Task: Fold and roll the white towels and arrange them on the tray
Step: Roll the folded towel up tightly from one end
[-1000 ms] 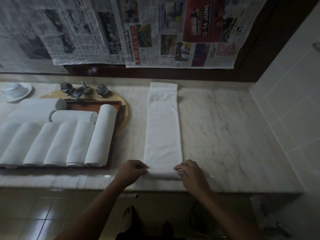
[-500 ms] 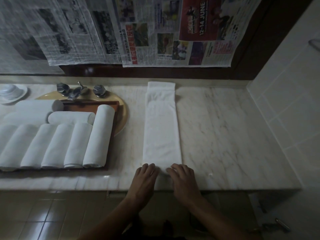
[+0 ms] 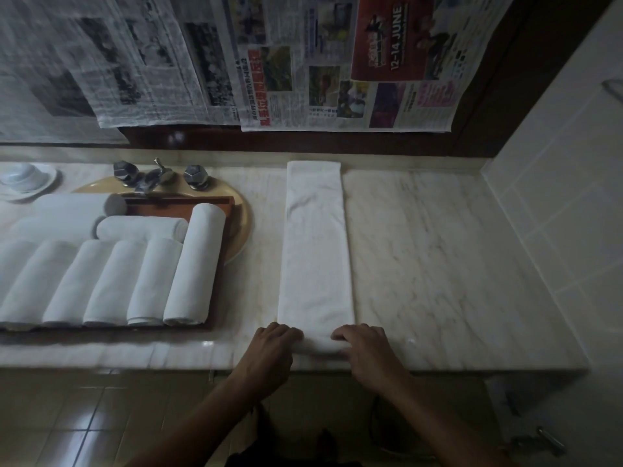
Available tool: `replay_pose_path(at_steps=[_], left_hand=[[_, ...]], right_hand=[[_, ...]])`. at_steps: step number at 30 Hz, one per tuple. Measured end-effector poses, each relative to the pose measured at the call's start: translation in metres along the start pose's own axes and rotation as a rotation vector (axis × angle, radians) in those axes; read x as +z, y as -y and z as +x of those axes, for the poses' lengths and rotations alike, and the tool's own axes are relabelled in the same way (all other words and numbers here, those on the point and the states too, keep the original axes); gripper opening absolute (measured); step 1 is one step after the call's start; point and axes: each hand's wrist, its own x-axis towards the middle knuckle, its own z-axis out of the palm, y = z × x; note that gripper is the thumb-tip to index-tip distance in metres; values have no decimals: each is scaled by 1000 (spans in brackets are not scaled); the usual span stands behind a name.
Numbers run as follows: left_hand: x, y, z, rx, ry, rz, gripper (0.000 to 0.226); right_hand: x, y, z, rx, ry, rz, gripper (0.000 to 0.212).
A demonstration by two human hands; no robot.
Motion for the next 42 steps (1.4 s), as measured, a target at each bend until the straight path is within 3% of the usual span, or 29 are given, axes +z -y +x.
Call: replay_pose_path(at_steps=[4, 9, 16, 19, 21, 24, 28, 32, 35, 39, 42], left_hand=[[-16, 8, 10, -123, 33, -177, 26], [-22, 15, 21, -310, 44, -344, 17], [-24, 14, 27, -372, 59, -353, 17], [-19, 5, 24, -384, -86, -270, 13], [-9, -6, 18, -248, -197, -66, 24], [13, -17, 9, -4, -86, 187, 61], [26, -6, 7, -17, 64, 342, 97], [19, 4, 14, -17, 140, 292, 109], [11, 12, 18, 12, 155, 226, 101], [-1, 10, 6, 18, 153, 128, 73], [-4, 10, -11, 56, 127, 33, 46]], right_hand=[[-3, -5, 7, 40, -9, 134, 32], [1, -3, 12, 24, -76, 49, 29], [29, 20, -16, -114, -303, -128, 39], [42, 17, -20, -129, -314, -193, 51], [47, 13, -19, -135, -303, -216, 56], [49, 9, -12, -145, -252, -249, 60], [48, 1, 1, -151, -158, -283, 69], [38, -2, 13, -168, -164, -300, 59], [30, -5, 18, -225, -173, -287, 58], [21, -11, 4, -195, -134, -169, 74], [17, -14, -14, -139, -81, -14, 59]])
